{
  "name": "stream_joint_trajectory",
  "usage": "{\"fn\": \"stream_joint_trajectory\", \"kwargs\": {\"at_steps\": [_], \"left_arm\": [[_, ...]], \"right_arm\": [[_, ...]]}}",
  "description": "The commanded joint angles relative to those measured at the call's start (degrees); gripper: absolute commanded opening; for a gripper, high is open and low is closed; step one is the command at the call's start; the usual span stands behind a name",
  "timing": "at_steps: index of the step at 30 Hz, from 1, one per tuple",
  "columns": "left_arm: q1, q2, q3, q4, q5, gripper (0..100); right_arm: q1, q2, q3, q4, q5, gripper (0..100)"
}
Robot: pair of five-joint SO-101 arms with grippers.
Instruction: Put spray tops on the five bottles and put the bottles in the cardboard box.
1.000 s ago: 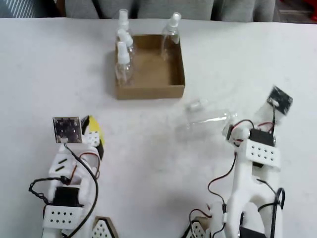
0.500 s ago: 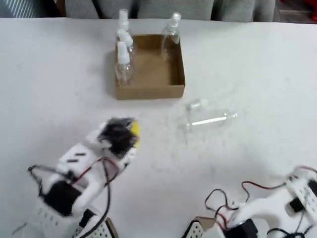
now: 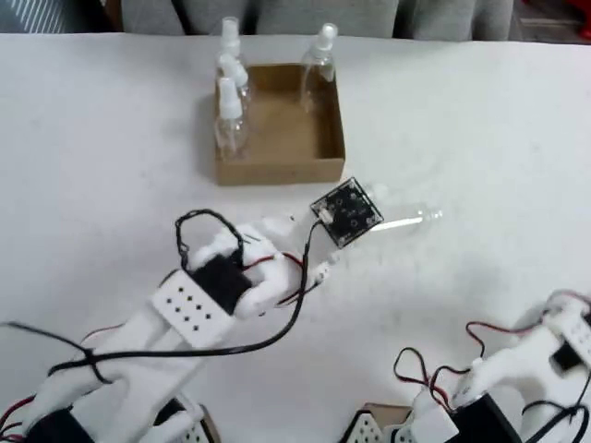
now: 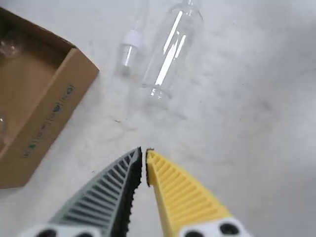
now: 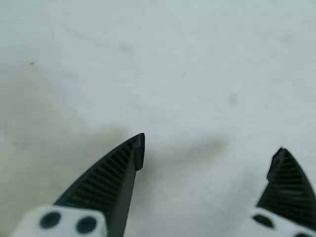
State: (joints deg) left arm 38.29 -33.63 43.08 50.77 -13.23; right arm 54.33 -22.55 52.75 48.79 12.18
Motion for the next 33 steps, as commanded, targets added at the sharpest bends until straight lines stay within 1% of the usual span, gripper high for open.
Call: {"fn": "stream_joint_trajectory", "kwargs": {"at_steps": [1,2,4,5,7,9,11,13,15,17,20,24,28,33], "left_arm": [[-1.45,-1.80,2.46,-0.70,-0.18,2],[-2.24,-3.47,5.27,-1.05,-0.09,2],[-4.35,-7.87,11.60,-2.99,1.85,2],[-5.93,-10.33,14.95,-4.40,2.37,2],[-9.80,-15.43,20.84,-6.68,2.46,2],[-14.02,-19.56,24.88,-8.62,2.46,2],[-18.07,-22.02,27.60,-10.55,2.46,2],[-20.18,-22.20,29.01,-13.01,2.46,2],[-20.88,-21.32,29.45,-15.38,2.37,2],[-20.97,-19.47,29.45,-16.88,-0.44,2],[-20.70,-14.99,29.10,-18.99,-2.99,2],[-20.79,-9.63,27.43,-21.98,-2.99,2],[-21.14,-6.02,25.41,-22.07,-3.16,2],[-21.14,-5.23,24.97,-22.07,-3.43,2]], "right_arm": [[-10.24,1.80,-18.81,14.20,0.70,26.6],[-12.53,3.21,-22.86,17.45,0.26,22.5],[-18.24,7.08,-29.80,25.01,-3.60,17.5],[-21.49,9.36,-32.62,28.35,-5.80,17.6],[-28.35,14.46,-37.80,33.01,-10.81,20.9],[-34.33,19.38,-42.81,35.30,-17.32,24.4],[-39.25,23.69,-48.09,37.05,-22.59,25.2],[-43.38,26.95,-53.71,38.90,-26.81,24.6],[-47.34,29.05,-59.60,41.80,-30.95,25.0],[-50.77,30.55,-64.62,44.18,-35.43,25.1],[-54.55,32.48,-68.22,44.09,-42.73,25.2],[-58.77,36.62,-68.04,37.93,-48.97,28.8],[-60.26,41.45,-68.04,35.47,-50.81,29.9],[-58.59,49.01,-68.04,31.78,-50.90,30.0]]}}
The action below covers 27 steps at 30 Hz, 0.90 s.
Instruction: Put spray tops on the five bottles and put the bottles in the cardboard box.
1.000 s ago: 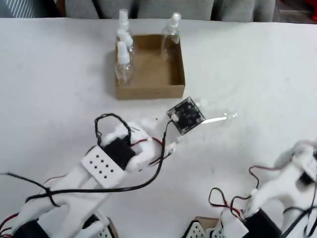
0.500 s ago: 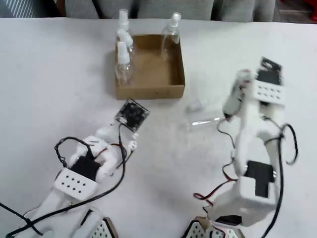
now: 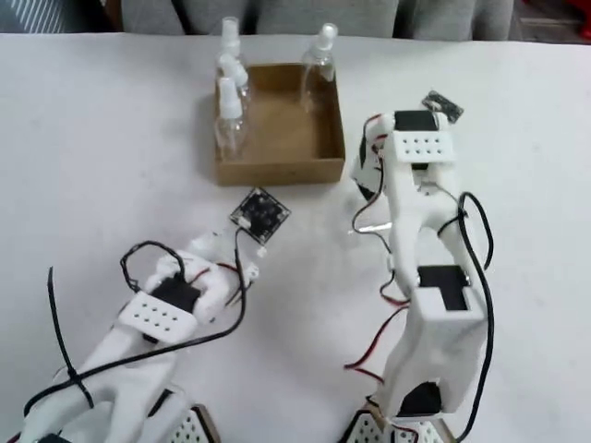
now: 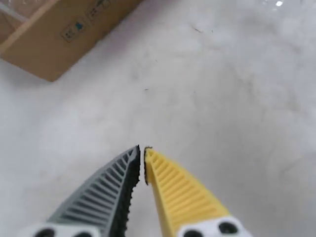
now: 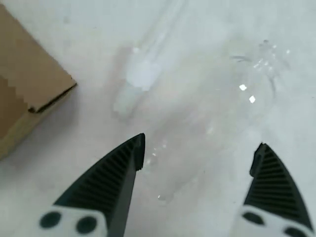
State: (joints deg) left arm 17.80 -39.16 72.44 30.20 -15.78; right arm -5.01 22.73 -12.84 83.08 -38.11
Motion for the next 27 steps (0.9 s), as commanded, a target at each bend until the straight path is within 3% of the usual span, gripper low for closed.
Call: {"fn": "stream_joint_trajectory", "kwargs": {"at_steps": [1,6,12,16,21,27], "left_arm": [[-0.66,0.31,-4.40,-1.49,-0.88,2],[-0.66,0.31,-4.22,-1.49,-0.88,2],[-0.31,0.40,-3.96,-1.49,-0.70,2],[-0.13,0.48,-3.96,-1.85,-0.53,2],[5.05,0.66,-3.25,-2.02,0.62,2],[12.88,0.75,-1.93,-11.87,14.95,2]], "right_arm": [[0.84,5.58,-2.81,-2.59,-0.35,30.0],[0.92,9.54,-2.90,-0.92,2.73,27.9],[5.05,5.32,-2.81,5.49,17.67,0.5],[12.00,1.54,-2.46,11.12,28.04,4.6],[22.81,-0.31,-2.46,14.20,48.53,1.8],[34.42,-1.45,0.35,12.35,67.25,1.8]]}}
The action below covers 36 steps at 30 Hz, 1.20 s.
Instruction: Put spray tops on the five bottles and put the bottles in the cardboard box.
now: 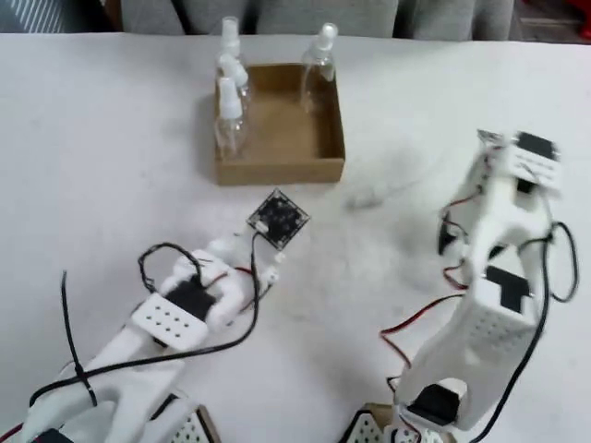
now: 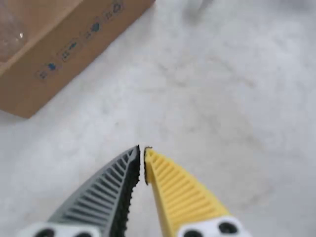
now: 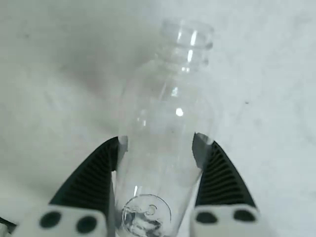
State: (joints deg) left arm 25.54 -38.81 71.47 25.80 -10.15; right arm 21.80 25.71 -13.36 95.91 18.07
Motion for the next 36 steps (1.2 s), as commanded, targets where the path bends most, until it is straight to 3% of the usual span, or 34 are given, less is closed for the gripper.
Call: {"fn": "stream_joint_trajectory", "kwargs": {"at_steps": [1,6,13,15,21,24,28,36], "left_arm": [[6.29,0.48,-1.14,-9.32,12.04,2],[11.30,2.42,-2.37,-18.81,19.78,4],[14.11,25.45,-23.21,-13.89,19.87,12],[14.20,31.60,-29.10,-13.27,19.52,12],[15.87,43.82,-41.93,-11.87,2.73,12],[16.31,48.48,-47.91,-10.46,-2.20,12],[15.87,55.43,-57.49,-7.91,-6.24,13],[11.91,70.73,-79.30,1.23,-7.47,13]], "right_arm": [[9.27,-4.88,2.02,-1.54,13.10,1.8],[14.99,-7.96,10.37,-10.15,20.92,2.2],[17.71,-11.65,16.35,-15.69,23.65,18.7],[17.80,-11.56,16.35,-15.96,23.74,19.0],[17.89,-9.45,16.44,-15.96,26.99,14.9],[17.89,-8.57,16.35,-15.96,27.52,14.7],[17.89,-8.75,16.26,-15.96,27.69,14.7],[18.33,-8.40,16.35,-15.96,27.69,14.6]]}}
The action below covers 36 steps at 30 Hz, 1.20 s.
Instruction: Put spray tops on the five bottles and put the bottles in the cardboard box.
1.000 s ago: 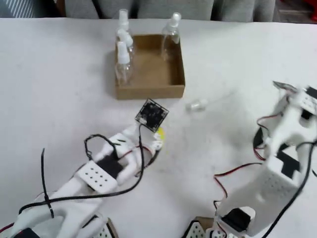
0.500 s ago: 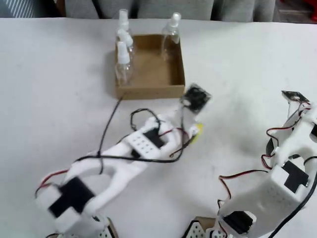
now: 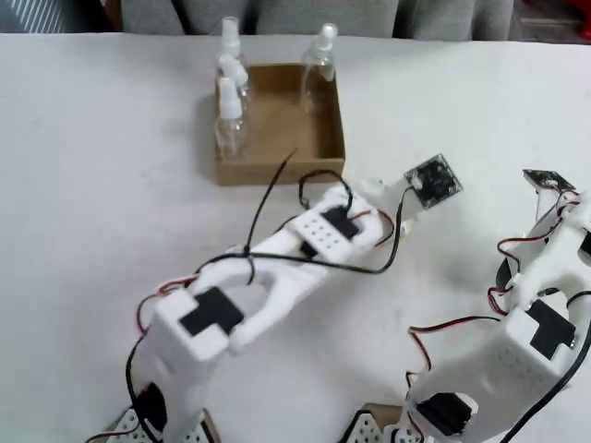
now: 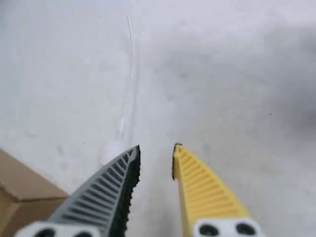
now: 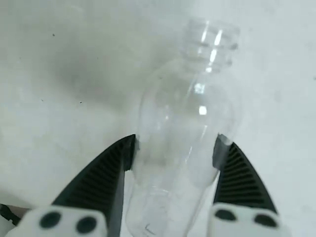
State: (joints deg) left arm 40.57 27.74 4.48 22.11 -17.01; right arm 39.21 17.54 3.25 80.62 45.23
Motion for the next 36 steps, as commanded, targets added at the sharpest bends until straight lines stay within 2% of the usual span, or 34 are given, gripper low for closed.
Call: {"fn": "stream_joint_trajectory", "kwargs": {"at_steps": [1,7,14,16,19,21,27,31,36], "left_arm": [[-3.91,5.58,-14.59,6.42,-0.70,13],[-6.11,13.14,-23.56,14.77,-5.63,17],[-6.64,21.93,-31.47,15.47,-5.27,17],[-6.55,23.34,-34.02,17.67,-5.36,14],[-5.85,24.92,-37.36,20.57,-5.80,1],[-5.41,25.45,-38.42,21.98,-5.80,3],[-4.53,23.34,-38.86,26.90,-5.36,2],[-3.47,16.04,-38.33,36.66,-3.16,2],[-1.98,6.02,-38.15,57.05,-2.73,2]], "right_arm": [[1.01,-0.22,-0.26,-0.66,0.53,14.6],[1.01,-0.22,-0.26,-0.66,0.53,14.5],[1.10,-0.13,0.00,-0.48,0.53,14.5],[1.10,-0.04,0.70,-0.66,0.53,14.5],[1.10,-0.13,1.76,-0.66,0.53,14.5],[1.10,-0.13,1.76,-0.66,0.53,14.5],[1.10,-0.13,1.49,-0.66,0.53,14.5],[1.10,-0.66,1.41,-0.66,0.09,14.5],[0.92,-0.66,1.41,-0.66,0.09,14.5]]}}
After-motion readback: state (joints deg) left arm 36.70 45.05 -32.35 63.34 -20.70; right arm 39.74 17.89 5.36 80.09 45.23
